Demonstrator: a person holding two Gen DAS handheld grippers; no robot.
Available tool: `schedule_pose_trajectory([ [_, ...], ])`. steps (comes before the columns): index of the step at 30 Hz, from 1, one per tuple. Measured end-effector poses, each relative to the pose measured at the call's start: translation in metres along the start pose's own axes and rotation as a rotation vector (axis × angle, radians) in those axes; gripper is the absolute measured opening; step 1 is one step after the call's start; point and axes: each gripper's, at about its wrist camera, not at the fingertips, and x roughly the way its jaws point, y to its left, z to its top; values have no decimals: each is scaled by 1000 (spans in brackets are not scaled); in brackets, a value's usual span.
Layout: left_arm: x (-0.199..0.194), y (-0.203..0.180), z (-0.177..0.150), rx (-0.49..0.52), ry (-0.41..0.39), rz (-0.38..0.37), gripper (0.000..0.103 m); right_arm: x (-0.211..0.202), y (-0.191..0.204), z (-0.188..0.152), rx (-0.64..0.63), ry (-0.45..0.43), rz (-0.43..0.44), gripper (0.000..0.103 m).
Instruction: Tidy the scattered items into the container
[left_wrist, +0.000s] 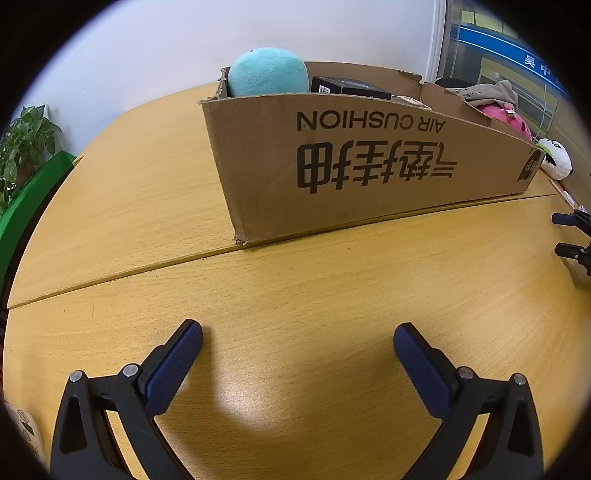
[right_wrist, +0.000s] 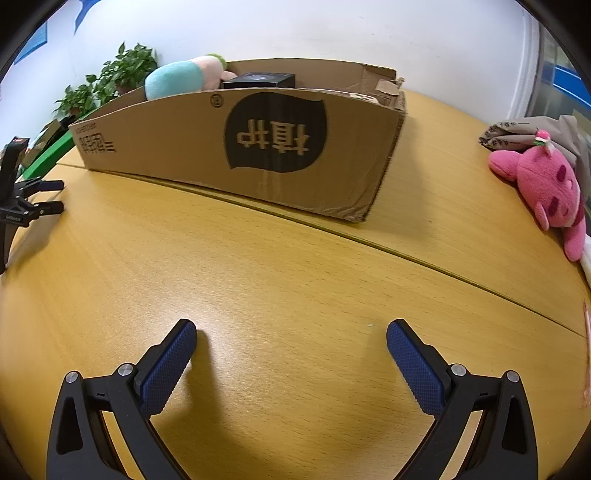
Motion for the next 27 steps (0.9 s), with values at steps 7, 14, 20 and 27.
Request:
schedule_pose_trajectory([
  [7,9,2,3,8,-4,-7,103,1,2,2,-1,2,-2,103],
  [14,10,2,3,8,-4,-7,103,0,2,2,-1,2,-2,103],
  [20,8,2,2,8,-4,-7,103,-1,4,1,-1,1,-2,103],
  [27,9,2,2,8,-4,-7,103,-1,4,1,-1,1,-2,103],
])
